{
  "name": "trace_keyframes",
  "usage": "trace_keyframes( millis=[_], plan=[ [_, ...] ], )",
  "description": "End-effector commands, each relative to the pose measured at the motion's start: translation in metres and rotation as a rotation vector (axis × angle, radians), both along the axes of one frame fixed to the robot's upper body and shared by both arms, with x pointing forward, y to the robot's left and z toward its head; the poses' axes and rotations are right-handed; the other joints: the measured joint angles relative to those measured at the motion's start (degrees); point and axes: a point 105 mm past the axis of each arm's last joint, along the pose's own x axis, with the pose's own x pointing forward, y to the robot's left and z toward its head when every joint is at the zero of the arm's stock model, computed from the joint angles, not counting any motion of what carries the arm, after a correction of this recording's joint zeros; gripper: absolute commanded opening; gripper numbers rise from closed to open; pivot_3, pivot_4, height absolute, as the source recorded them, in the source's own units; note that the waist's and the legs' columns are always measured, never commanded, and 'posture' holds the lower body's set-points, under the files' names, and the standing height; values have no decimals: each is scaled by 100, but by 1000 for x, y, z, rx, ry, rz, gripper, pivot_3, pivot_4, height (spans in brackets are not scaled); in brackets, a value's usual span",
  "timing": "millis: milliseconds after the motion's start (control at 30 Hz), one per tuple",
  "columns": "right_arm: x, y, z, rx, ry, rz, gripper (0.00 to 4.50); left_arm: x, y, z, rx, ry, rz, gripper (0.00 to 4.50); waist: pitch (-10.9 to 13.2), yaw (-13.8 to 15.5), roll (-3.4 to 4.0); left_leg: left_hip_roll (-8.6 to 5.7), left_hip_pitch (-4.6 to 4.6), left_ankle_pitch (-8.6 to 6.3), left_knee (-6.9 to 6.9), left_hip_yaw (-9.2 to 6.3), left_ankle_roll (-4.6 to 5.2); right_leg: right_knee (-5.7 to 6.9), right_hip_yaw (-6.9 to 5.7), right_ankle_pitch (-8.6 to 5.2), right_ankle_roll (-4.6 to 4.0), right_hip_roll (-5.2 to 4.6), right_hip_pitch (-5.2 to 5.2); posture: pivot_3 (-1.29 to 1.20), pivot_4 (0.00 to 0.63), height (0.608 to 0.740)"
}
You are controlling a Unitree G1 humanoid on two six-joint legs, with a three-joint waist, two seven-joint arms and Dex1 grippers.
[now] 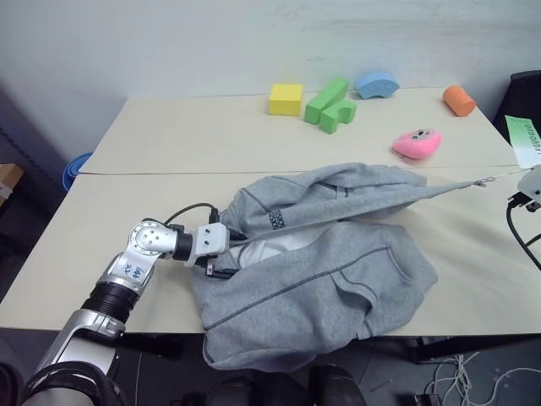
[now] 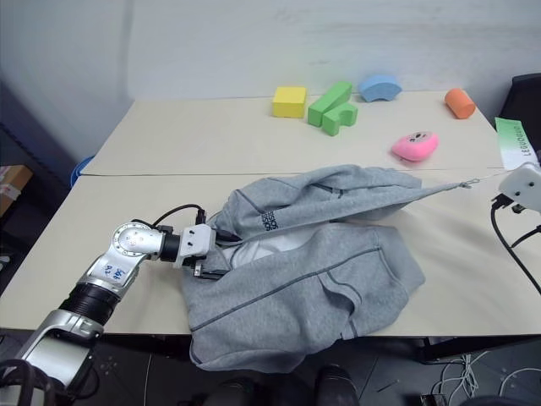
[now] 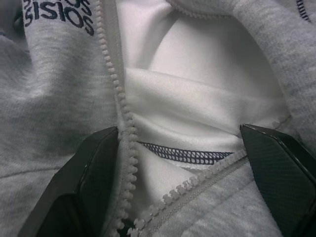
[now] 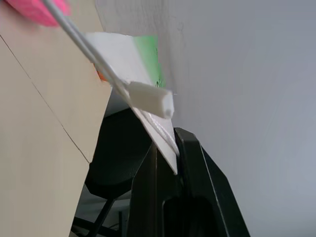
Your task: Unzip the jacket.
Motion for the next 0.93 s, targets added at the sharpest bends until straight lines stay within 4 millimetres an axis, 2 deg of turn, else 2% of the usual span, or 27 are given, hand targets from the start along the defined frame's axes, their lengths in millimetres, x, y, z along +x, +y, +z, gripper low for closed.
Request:
trace_keyframes(
  millis=[33, 67, 100, 133, 200, 267, 367, 433, 500, 567, 667, 733, 800, 933],
  plan=[
    [0, 14, -22, 209, 79, 119, 16, -7, 30, -38, 45, 163, 155, 4061, 3, -13, -18, 2, 6, 0, -10, -2, -1, -2, 1, 0, -1, 0, 3, 0, 150, 740],
    [-3, 15, -25, 264, 76, 143, 16, -8, 30, -33, 12, 170, 155, 4061, 7, -15, -27, 4, 8, 0, -13, -2, -4, 0, 1, 0, -1, 0, 3, 0, 150, 740],
    [-6, 16, -29, 332, 87, 168, 404, -8, 31, -27, -17, 167, 153, 4228, 7, -15, -27, 6, 10, 1, -15, -4, -7, 0, 0, -1, -2, 1, -2, 0, 150, 740],
    [-10, 19, -36, 385, 117, 196, 610, -13, 31, -21, -43, 175, 129, 4409, 8, -14, -26, 6, 13, 2, -13, -6, -9, 2, 0, -1, -2, 1, -13, 0, 150, 740],
    [-20, 28, -43, 433, 181, 276, 1256, -20, 33, -4, -120, 194, 98, 4500, 12, -24, -20, 7, 0, 2, -18, -5, -13, 3, -4, -4, -7, 2, -34, 0, 150, 740],
    [-32, 42, -49, 548, 243, 389, 1956, -30, 36, 14, -214, 225, 73, 4500, 18, -41, -6, 12, -2, 1, -46, -3, -16, 6, -11, -8, -12, 12, -41, 0, 150, 740],
    [-62, 68, -60, 761, 401, 549, 3035, -39, 48, 32, -252, 233, 74, 4500, 51, -20, -56, 22, -37, 6, -73, -5, -25, -5, -21, -8, -13, 27, -82, 0, 150, 740],
    [-83, 85, -63, 822, 492, 623, 3717, -46, 59, 41, -267, 254, 87, 4500, 65, 23, -77, 21, -99, 5, -49, -15, -23, -5, -29, -7, -12, 26, -123, 0, 150, 740],
    [-101, 108, -57, 856, 512, 739, 4285, -51, 72, 45, -255, 245, 112, 4500, 78, 49, -95, 19, -103, 0, -47, -20, -17, -9, -34, -7, -12, 25, -123, 0, 150, 740],
    [-119, 133, -53, 865, 539, 873, 4430, -56, 83, 45, -220, 209, 133, 4500, 85, 90, -104, 16, -107, -3, -47, -21, -13, -24, -35, -4, -7, 22, -120, 0, 150, 740],
    [-141, 174, -64, 930, 682, 996, 4430, -67, 95, 40, -185, 166, 164, 4500, 92, 140, -104, 13, -103, -15, -31, -19, -6, -51, -25, -1, -1, 12, -114, 0, 150, 740],
    [-155, 193, -76, 868, 772, 1069, 4430, -75, 100, 37, -180, 143, 186, 4500, 101, 163, -118, 18, -100, -25, -34, -21, -14, -54, -21, 0, -1, 9, -115, 0, 150, 740],
    [-159, 198, -84, 816, 790, 1086, 4430, -83, 101, 36, -202, 140, 211, 4500, 111, 167, -132, 19, -102, -27, -35, -22, -17, -54, -22, -1, -3, 9, -119, 0, 150, 740],
    [-149, 195, -87, 810, 724, 1073, 4430, -95, 97, 39, -250, 141, 226, 4500, 118, 176, -142, 16, -104, -34, -29, -21, -12, -58, -21, 0, -3, 7, -118, 0, 150, 740]
  ],
)
